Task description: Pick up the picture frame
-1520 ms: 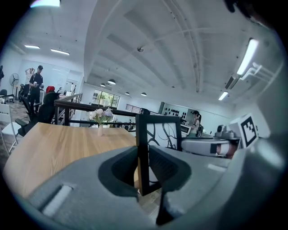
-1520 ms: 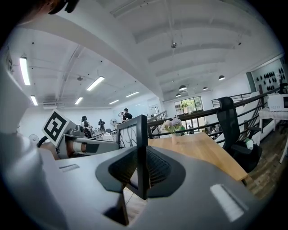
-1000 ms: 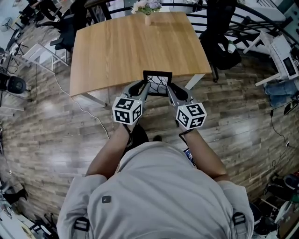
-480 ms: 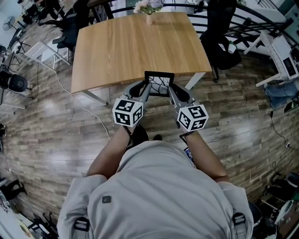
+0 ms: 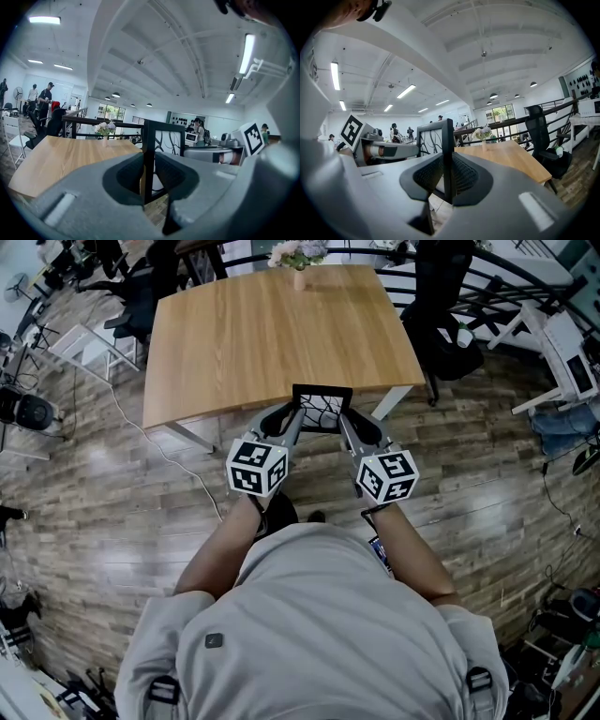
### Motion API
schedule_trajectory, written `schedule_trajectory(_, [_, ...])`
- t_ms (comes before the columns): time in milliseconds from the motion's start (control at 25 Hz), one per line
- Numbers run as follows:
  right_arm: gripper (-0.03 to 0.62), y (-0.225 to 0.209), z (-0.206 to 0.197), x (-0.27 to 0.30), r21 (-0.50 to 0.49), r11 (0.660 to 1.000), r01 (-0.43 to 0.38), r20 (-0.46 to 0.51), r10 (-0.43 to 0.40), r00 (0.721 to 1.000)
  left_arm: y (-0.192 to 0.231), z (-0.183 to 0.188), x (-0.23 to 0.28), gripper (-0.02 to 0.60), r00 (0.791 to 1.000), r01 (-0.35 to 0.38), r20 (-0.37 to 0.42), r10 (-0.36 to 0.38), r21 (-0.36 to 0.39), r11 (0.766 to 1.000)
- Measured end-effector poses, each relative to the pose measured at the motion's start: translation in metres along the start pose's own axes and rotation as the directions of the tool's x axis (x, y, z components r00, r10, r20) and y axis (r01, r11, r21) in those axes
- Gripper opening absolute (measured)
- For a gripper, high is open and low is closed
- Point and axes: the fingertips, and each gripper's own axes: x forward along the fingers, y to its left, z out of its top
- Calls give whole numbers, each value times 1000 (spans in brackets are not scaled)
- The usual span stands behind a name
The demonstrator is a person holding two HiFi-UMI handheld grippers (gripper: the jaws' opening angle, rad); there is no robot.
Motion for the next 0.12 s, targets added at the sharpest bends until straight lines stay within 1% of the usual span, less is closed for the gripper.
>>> schedule_trajectory(120, [67,-1,-1,1,3,1000,3,1,-3,1000,1,0,1,75,1000,1,0,-1,2,1000])
